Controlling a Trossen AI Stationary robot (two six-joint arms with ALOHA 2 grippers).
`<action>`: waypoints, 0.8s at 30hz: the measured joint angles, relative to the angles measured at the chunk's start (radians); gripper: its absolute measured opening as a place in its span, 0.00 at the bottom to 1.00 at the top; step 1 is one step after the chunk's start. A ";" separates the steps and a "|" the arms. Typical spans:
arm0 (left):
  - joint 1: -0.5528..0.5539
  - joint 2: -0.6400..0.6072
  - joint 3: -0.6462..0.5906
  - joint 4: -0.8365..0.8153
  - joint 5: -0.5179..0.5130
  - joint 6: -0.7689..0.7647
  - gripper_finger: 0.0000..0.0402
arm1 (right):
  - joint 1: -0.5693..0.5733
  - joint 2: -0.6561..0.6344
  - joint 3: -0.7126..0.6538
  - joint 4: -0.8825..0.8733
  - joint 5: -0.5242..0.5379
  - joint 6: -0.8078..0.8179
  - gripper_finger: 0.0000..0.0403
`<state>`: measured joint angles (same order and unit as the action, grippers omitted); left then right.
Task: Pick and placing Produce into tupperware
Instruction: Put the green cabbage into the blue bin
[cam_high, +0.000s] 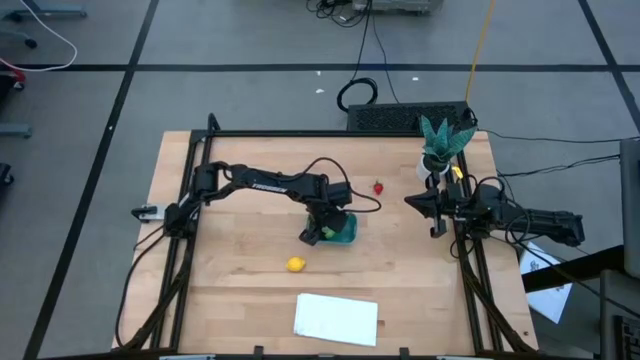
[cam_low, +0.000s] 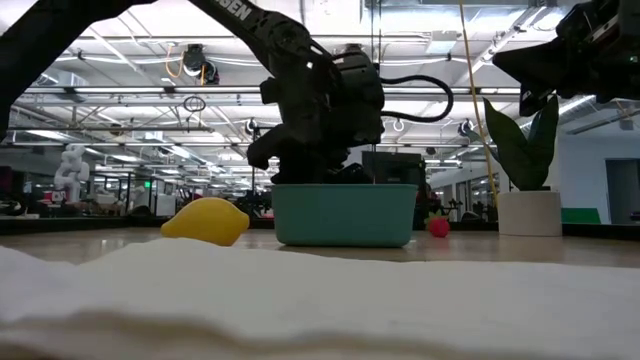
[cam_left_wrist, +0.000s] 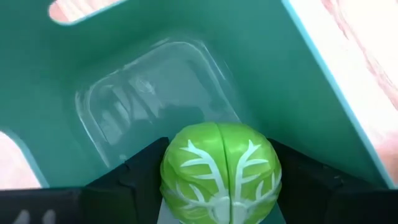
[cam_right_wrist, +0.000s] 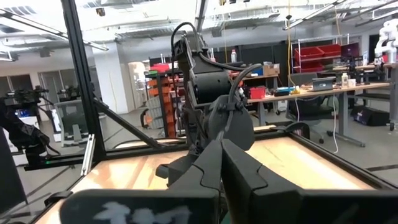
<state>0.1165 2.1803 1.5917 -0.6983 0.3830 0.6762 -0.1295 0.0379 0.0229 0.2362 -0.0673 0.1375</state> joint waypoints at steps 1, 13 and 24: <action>0.000 0.000 0.000 0.001 0.000 0.000 0.61 | 0.000 0.001 0.000 -0.002 0.003 0.000 0.00; 0.000 0.000 0.000 0.005 0.000 0.002 0.61 | 0.000 0.007 0.000 -0.001 0.016 0.000 0.00; 0.000 0.000 -0.001 0.006 0.014 -0.004 0.61 | 0.000 0.007 0.000 -0.001 0.016 0.000 0.00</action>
<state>0.1165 2.1803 1.5909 -0.6922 0.3969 0.6720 -0.1295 0.0452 0.0231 0.2352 -0.0517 0.1372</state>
